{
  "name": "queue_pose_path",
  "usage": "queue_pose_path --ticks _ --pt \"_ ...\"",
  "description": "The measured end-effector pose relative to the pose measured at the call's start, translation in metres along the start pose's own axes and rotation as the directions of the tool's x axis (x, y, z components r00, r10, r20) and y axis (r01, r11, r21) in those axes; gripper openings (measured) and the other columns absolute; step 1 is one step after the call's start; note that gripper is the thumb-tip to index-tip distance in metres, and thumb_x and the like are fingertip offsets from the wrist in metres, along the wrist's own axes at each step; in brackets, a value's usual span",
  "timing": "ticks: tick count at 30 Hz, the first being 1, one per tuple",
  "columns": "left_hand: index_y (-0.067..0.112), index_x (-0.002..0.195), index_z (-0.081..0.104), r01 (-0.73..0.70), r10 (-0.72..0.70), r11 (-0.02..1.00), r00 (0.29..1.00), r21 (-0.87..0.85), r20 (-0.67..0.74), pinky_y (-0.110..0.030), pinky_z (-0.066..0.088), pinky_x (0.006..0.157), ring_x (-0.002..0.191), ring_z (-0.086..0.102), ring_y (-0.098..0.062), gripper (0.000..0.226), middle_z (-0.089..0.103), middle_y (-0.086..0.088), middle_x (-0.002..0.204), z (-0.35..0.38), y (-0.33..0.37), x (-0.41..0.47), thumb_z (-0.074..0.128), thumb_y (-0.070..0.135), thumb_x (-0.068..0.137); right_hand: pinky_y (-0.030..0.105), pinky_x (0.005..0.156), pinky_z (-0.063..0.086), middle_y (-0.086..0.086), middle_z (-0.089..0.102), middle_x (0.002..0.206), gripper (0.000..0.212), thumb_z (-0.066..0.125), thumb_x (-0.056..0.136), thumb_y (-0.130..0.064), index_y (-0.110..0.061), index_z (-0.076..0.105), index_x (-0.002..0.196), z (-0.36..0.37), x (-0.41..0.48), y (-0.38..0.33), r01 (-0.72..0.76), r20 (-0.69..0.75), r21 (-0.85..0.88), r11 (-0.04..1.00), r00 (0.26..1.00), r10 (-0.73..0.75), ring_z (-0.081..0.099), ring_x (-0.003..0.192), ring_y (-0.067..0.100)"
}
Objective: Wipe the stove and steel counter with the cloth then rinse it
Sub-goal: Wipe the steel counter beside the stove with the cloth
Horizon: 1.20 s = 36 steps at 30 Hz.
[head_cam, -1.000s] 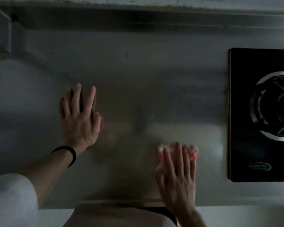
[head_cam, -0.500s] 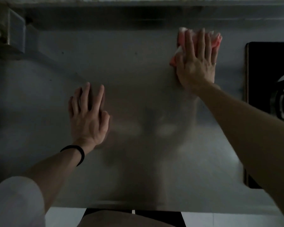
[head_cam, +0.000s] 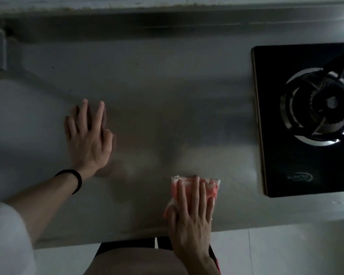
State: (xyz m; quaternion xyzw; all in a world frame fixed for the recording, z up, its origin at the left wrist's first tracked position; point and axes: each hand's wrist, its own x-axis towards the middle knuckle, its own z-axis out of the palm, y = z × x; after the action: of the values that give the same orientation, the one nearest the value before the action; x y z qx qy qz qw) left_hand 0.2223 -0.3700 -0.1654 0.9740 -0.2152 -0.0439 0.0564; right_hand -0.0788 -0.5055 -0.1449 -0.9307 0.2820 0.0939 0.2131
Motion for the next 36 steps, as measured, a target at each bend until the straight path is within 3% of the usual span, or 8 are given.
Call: queue_pose_path --ticks 5,9,11,16,21,28,33,36 --pt "0.021 0.166 0.022 0.111 -0.108 0.974 0.994 -0.2 0.026 -0.059 0.006 0.128 0.157 0.021 -0.038 0.088 0.024 -0.016 0.171 -0.014 0.023 0.001 0.047 0.029 0.083 0.053 0.128 0.016 0.01 0.016 0.175 0.07 0.045 0.102 -0.044 -0.034 0.02 0.167 -0.009 0.011 0.034 0.156 -0.011 -0.005 0.988 0.988 -0.156 0.012 0.163 0.028" --pt "0.016 0.166 0.022 0.059 -0.046 0.945 0.998 -0.322 0.049 -0.057 0.008 0.128 0.159 0.021 -0.036 0.09 0.021 -0.013 0.173 -0.014 0.091 -0.007 0.049 0.024 0.081 0.052 0.13 0.012 0.01 0.01 0.176 0.069 0.036 0.104 -0.05 -0.035 0.013 0.167 -0.029 0.007 0.096 -0.021 -0.066 -0.03 0.999 0.998 0.019 0.008 0.163 0.029" --pt "0.017 0.166 0.022 -0.014 0.034 0.937 0.998 -0.348 0.051 -0.059 0.011 0.127 0.159 0.02 -0.036 0.087 0.02 -0.013 0.173 -0.01 0.126 -0.006 0.047 0.024 0.083 0.052 0.13 0.014 0.011 0.008 0.176 0.066 0.03 0.106 -0.049 -0.03 0.016 0.168 -0.044 0.004 0.129 -0.024 -0.072 -0.047 0.999 0.997 0.02 0.008 0.163 0.031" --pt "0.027 0.167 0.02 -0.068 0.095 0.954 0.992 -0.293 0.079 -0.06 0.008 0.129 0.161 0.013 -0.034 0.077 0.014 -0.009 0.175 0.011 0.177 0.002 0.04 0.03 0.092 0.053 0.129 0.015 0.015 0.008 0.176 0.066 0.035 0.106 -0.038 -0.022 0.019 0.168 -0.049 0.0 0.142 0.039 -0.071 -0.033 0.999 0.997 -0.041 0.009 0.163 0.034" --pt "0.027 0.166 0.024 -0.119 0.118 0.985 0.993 -0.122 -0.009 -0.06 0.013 0.128 0.16 0.016 -0.037 0.07 0.017 -0.011 0.175 0.032 0.174 -0.001 0.037 0.033 0.097 0.059 0.128 0.016 0.014 0.008 0.176 0.066 0.038 0.105 -0.038 -0.023 0.022 0.167 -0.047 0.022 0.136 0.109 -0.049 -0.057 0.992 0.993 -0.112 0.01 0.163 0.034" --pt "0.028 0.168 0.016 -0.134 0.132 0.989 0.99 -0.058 -0.05 -0.061 0.011 0.128 0.161 0.014 -0.037 0.074 0.013 -0.01 0.175 0.04 0.176 -0.003 0.038 0.032 0.097 0.059 0.129 0.01 0.017 0.018 0.174 0.066 0.044 0.104 -0.041 -0.027 0.024 0.166 -0.08 0.184 0.099 0.259 -0.076 -0.129 0.957 0.96 -0.27 0.006 0.163 0.032" --pt "0.029 0.168 0.015 -0.121 0.12 0.993 0.991 -0.013 -0.052 -0.058 0.009 0.129 0.161 0.013 -0.036 0.073 0.014 -0.01 0.175 0.045 0.176 -0.003 0.038 0.035 0.099 0.055 0.131 0.004 0.015 0.009 0.175 0.065 0.033 0.106 -0.045 -0.031 0.016 0.167 -0.113 0.311 0.079 0.232 -0.091 -0.081 0.969 0.967 -0.239 0.005 0.163 0.032" --pt "0.029 0.168 0.015 -0.119 0.118 0.993 0.991 -0.011 -0.057 -0.059 0.011 0.129 0.161 0.013 -0.036 0.074 0.016 -0.01 0.175 0.044 0.177 -0.003 0.039 0.035 0.098 0.054 0.131 0.002 0.013 -0.001 0.176 0.065 0.026 0.107 -0.049 -0.033 0.008 0.168 -0.116 0.336 0.075 0.171 -0.051 -0.054 0.984 0.983 -0.173 -0.001 0.163 0.032"
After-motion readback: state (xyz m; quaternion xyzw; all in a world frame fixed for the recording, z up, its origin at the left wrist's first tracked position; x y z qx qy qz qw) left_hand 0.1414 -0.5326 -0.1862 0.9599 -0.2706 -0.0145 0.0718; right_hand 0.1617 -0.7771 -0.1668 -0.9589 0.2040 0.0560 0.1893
